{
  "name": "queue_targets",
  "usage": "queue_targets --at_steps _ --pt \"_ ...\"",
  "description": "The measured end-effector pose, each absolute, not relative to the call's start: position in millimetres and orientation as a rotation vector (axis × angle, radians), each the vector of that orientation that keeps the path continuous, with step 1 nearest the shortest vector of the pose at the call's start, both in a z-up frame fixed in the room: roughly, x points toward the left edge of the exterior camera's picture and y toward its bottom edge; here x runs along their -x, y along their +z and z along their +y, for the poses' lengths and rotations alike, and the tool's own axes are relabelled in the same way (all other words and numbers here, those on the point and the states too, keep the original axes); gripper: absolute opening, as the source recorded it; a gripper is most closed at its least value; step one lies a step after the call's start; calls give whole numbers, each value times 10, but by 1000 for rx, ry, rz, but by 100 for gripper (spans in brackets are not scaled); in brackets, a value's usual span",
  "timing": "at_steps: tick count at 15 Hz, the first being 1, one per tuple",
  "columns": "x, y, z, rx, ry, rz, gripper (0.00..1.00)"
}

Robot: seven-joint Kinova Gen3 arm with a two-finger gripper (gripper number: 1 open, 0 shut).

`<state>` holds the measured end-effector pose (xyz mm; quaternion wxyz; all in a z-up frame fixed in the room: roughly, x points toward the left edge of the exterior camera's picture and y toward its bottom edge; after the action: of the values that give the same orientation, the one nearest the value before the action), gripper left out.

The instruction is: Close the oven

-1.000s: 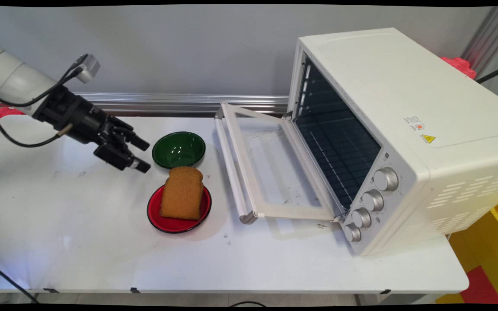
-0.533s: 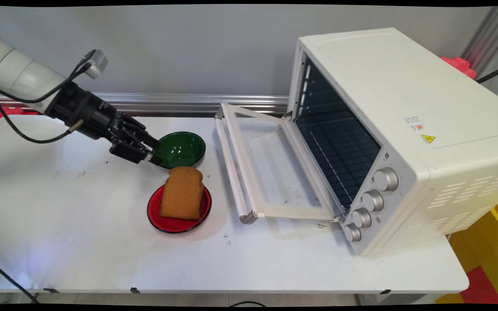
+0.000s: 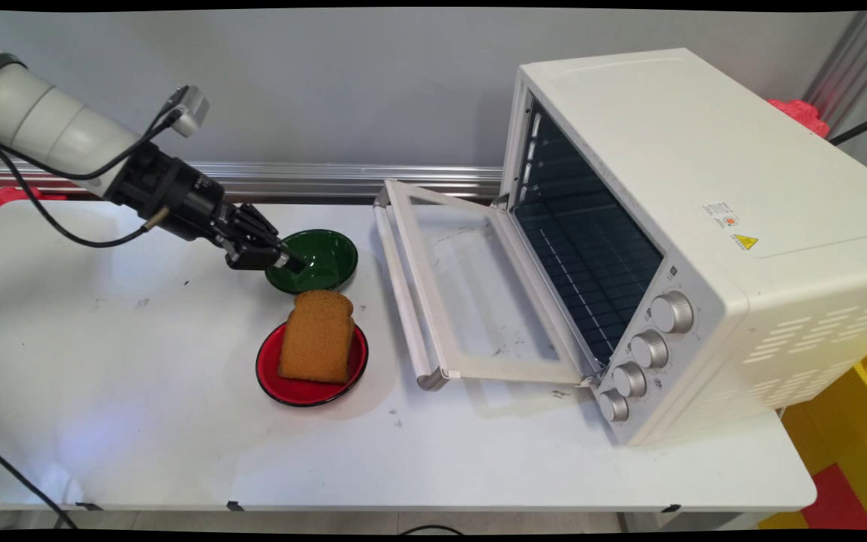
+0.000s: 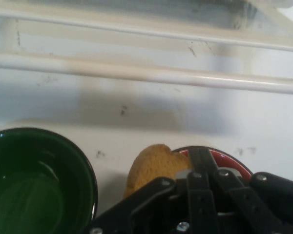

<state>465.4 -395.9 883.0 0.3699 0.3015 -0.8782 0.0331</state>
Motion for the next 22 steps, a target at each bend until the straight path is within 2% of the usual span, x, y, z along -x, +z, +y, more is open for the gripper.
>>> queue_targets --at_steps 9,22 --pt "-4430 8635 -4116 -722 87 -2252 0" --pt "-4054 8157 -4358 -654 106 -2277 0"
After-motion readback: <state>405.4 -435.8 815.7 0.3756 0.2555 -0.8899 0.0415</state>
